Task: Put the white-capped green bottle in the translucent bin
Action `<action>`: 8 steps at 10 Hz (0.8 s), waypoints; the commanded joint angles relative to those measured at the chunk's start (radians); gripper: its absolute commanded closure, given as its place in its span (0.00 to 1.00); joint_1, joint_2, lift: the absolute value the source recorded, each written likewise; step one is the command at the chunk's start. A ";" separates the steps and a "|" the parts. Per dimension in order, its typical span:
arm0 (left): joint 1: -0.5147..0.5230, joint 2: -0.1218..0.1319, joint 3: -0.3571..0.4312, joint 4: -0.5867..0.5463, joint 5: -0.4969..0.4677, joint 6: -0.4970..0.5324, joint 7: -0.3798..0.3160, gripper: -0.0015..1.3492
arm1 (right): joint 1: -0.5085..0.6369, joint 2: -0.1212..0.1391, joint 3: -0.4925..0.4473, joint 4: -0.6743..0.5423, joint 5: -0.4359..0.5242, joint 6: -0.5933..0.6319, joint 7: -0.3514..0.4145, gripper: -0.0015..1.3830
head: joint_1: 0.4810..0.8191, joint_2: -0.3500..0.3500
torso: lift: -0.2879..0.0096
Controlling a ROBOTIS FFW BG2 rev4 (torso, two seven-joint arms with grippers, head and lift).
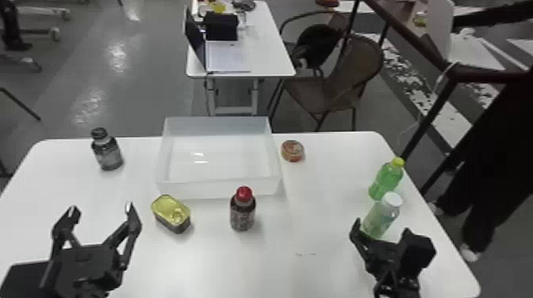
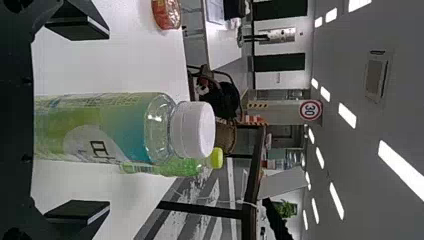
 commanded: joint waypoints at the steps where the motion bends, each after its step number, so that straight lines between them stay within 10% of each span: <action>1: 0.004 -0.003 0.005 0.000 0.006 -0.003 0.000 0.30 | -0.031 -0.003 -0.001 0.045 0.002 -0.023 0.000 0.07 | 0.63 0.33 | 0.90; 6: 0.017 -0.003 0.012 0.000 0.019 -0.020 -0.001 0.30 | -0.128 -0.035 -0.001 0.197 -0.051 -0.070 0.104 0.11 | 0.63 0.33 | 0.90; 8: 0.017 -0.003 0.025 0.000 0.008 -0.018 -0.027 0.30 | -0.129 -0.050 0.000 0.196 -0.047 -0.055 0.135 0.41 | 0.63 0.33 | 0.90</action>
